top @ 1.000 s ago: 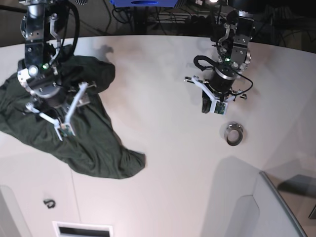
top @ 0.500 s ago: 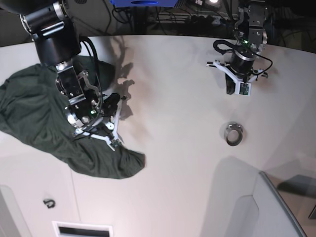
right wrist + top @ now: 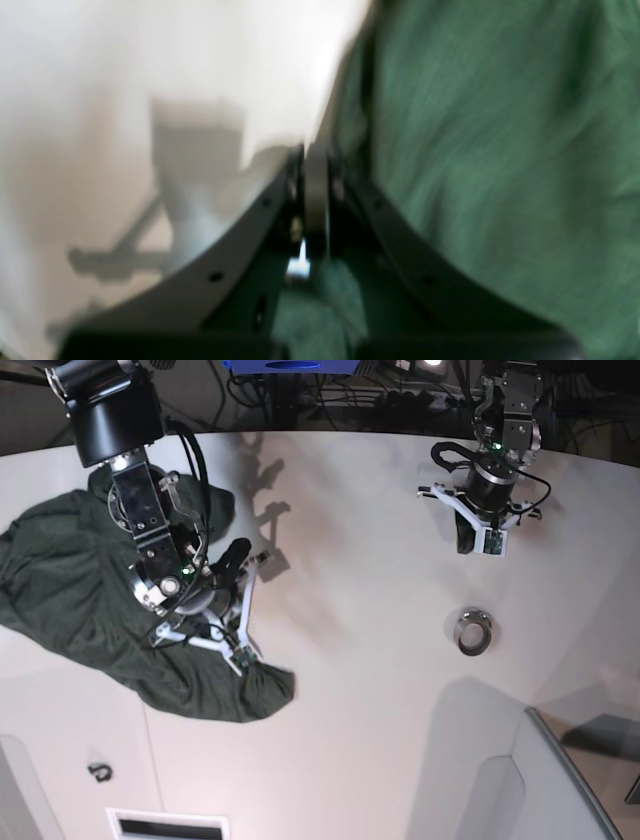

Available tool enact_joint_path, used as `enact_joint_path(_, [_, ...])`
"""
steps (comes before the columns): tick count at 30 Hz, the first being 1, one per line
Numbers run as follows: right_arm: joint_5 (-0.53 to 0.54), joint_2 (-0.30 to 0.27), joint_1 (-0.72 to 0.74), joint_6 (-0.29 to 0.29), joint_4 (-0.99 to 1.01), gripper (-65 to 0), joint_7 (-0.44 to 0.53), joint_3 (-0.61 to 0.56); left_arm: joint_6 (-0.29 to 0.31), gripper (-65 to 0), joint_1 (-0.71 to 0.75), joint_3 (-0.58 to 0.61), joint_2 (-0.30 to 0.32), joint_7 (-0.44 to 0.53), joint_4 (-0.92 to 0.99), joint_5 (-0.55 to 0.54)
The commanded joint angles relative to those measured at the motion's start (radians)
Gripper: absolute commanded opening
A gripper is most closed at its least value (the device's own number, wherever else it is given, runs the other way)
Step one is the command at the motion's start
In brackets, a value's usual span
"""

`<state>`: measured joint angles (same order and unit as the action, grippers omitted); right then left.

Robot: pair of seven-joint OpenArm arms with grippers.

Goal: Layout the t-shirt on the table in an organized manner, then fold the t-shirt properly
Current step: 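Drag the held fabric with the right gripper across the shirt and release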

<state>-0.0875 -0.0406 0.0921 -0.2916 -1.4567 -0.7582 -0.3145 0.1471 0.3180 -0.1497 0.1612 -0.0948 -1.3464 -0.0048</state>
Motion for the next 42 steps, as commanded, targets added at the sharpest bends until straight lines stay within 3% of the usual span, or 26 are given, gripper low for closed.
enact_joint_path(1, [-0.002, 0.002, 0.025, 0.007, -0.071, -64.8, 0.009, 0.002, -0.005, -65.0, -0.003, -0.004, 0.01, 0.016, -0.014, -0.001])
enact_joint_path(9, [-0.002, 0.008, 0.033, 0.01, -0.105, -63.5, -0.039, 0.005, -0.005, -65.0, -0.001, -0.004, 0.007, 0.016, -0.014, -0.005])
enact_joint_path(11, [-0.002, 0.009, 0.057, 0.012, -0.028, -58.4, -0.037, 0.007, -0.005, -65.0, 0.003, -0.004, 0.007, 0.016, -0.014, -0.005])
enact_joint_path(16, [-0.002, 0.009, 0.125, 0.012, 0.215, -35.1, 0.044, 0.008, -0.005, -65.0, 0.008, -0.004, 0.007, 0.016, -0.014, -0.007])
enact_joint_path(19, [0.001, 0.011, 0.163, 0.012, 0.363, -31.7, 0.125, 0.01, -0.005, -65.0, 0.008, -0.004, 0.005, 0.016, -0.014, -0.008])
enact_joint_path(21, [0.001, 0.011, 0.185, 0.012, 0.44, -33.0, 0.164, 0.011, -0.005, -65.0, 0.01, -0.003, 0.005, 0.016, -0.014, -0.008])
enact_joint_path(22, [0.001, 0.011, 0.186, 0.012, 0.449, -36.8, 0.173, 0.011, -0.005, -65.0, 0.01, -0.003, 0.005, 0.016, -0.014, -0.008])
enact_joint_path(25, [0.002, 0.011, 0.179, 0.01, 0.406, -63.8, 0.153, 0.011, -0.005, -65.0, 0.01, -0.004, 0.005, 0.016, -0.014, -0.008])
enact_joint_path(32, [0.002, 0.037, 0.068, 0.005, 0.001, -65.0, 0.022, 0.004, -0.005, -65.0, -0.004, -0.006, 0.005, 0.016, 0.052, -0.001])
enact_joint_path(37, [0.001, 0.037, 0.08, -0.087, -0.244, -65.0, -0.073, 0.021, -0.005, -65.0, -0.012, -0.006, 0.005, 0.016, 0.066, -0.002])
enact_joint_path(40, [0.001, 0.037, 0.159, -0.093, -0.229, -65.0, -0.091, 0.142, -0.005, -65.0, -0.016, -0.006, 0.005, 0.016, 0.066, -0.001])
enact_joint_path(42, [0.001, 0.037, 0.223, -0.096, -0.101, -65.0, -0.086, 0.217, -0.005, -65.0, -0.016, -0.004, 0.005, 0.016, 0.063, -0.001])
